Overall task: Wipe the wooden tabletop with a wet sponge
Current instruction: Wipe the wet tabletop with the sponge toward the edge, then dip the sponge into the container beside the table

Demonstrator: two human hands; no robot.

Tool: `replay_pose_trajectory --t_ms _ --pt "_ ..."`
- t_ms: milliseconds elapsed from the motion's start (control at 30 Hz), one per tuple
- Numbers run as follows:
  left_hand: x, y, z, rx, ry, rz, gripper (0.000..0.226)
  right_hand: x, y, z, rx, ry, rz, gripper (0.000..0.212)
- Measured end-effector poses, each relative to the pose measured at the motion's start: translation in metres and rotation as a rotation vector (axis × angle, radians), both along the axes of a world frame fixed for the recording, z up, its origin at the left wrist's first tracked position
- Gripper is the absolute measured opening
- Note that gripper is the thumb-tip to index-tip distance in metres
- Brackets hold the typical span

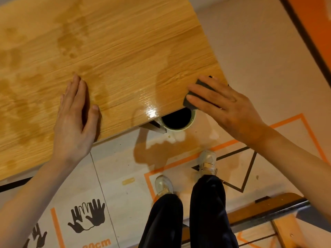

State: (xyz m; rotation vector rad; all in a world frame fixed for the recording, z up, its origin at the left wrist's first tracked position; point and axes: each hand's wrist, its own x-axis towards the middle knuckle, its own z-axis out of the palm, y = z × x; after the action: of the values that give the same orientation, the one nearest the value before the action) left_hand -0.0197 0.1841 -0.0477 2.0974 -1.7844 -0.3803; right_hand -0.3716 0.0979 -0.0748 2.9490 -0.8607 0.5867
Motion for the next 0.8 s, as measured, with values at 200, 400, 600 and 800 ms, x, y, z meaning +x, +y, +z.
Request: replay_pose_trajectory --t_ms 200,400,600,800 --pt "-0.024 -0.013 0.009 0.013 0.024 0.074 0.062 -0.025 -0.004 0.004 0.103 -0.074 -0.170 0.049" --pt "-0.095 -0.076 0.023 0.009 0.064 -0.004 0.057 -0.018 0.003 0.021 0.943 -0.837 -0.444 0.046" --pt "-0.140 -0.134 0.017 0.036 0.034 -0.067 0.054 -0.016 -0.019 0.020 1.605 -1.236 -0.624 0.033" --pt "-0.148 -0.162 0.011 0.055 -0.019 -0.064 0.054 -0.010 -0.023 0.021 1.653 -1.176 -0.495 0.034"
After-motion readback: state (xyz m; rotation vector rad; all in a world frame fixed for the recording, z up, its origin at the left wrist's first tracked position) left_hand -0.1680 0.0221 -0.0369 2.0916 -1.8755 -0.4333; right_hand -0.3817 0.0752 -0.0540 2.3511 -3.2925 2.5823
